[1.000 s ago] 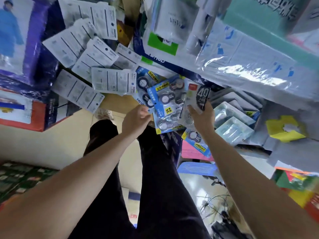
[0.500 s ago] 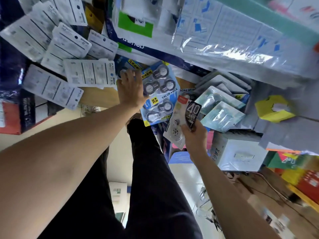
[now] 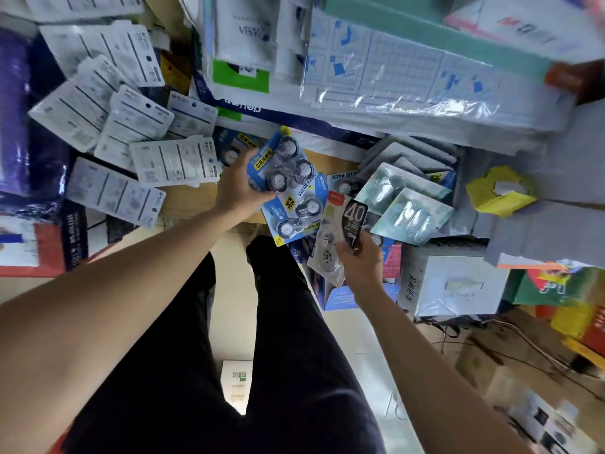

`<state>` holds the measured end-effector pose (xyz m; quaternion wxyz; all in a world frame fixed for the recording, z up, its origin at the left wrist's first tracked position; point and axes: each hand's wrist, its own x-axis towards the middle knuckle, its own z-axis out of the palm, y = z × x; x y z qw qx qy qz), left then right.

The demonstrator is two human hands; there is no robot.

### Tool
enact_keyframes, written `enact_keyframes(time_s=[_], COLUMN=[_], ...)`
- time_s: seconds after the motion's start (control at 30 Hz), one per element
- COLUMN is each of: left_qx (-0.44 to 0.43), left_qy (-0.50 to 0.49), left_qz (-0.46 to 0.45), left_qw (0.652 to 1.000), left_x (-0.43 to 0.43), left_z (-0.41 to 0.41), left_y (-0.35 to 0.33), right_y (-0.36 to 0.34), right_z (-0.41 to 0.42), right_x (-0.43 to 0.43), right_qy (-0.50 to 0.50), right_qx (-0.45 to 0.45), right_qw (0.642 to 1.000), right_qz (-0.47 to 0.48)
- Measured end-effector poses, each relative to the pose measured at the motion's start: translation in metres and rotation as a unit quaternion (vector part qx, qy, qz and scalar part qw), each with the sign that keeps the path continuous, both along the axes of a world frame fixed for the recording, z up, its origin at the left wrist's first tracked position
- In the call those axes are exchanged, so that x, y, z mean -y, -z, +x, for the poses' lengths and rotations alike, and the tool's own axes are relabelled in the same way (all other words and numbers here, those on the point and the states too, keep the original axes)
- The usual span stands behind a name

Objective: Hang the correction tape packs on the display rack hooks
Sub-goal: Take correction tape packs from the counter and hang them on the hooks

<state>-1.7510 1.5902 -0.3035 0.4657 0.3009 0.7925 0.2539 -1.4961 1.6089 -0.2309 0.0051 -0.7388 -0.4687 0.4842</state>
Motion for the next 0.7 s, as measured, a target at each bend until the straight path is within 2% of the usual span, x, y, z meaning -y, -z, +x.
enact_keyframes(time_s=[0.17, 0.27, 0.33, 0.53, 0.7], left_qx=[-0.013, 0.005, -0.016, -0.039, -0.041], left_qy=[-0.035, -0.024, -0.002, 0.046, 0.031], left_qz=[0.019, 0.046, 0.051, 0.097, 0.164], left_qw=[0.999, 0.999, 0.999, 0.993, 0.985], left_x=[0.011, 0.021, 0.024, 0.022, 0.014], left_z=[-0.003, -0.009, -0.016, -0.031, -0.041], left_y=[-0.045, -0.075, -0.098, -0.196, -0.282], right_y=[-0.028, -0.05, -0.069, -0.147, -0.217], right_z=[0.003, 0.003, 0.001, -0.01, -0.015], right_x=[0.006, 0.009, 0.006, -0.008, -0.035], right_qy=[0.015, 0.025, 0.03, 0.024, -0.009], right_qx=[0.008, 0.0, -0.009, -0.047, -0.087], right_qw=[1.0, 1.0, 0.999, 0.997, 0.987], right_qz=[-0.002, 0.006, 0.015, 0.064, 0.132])
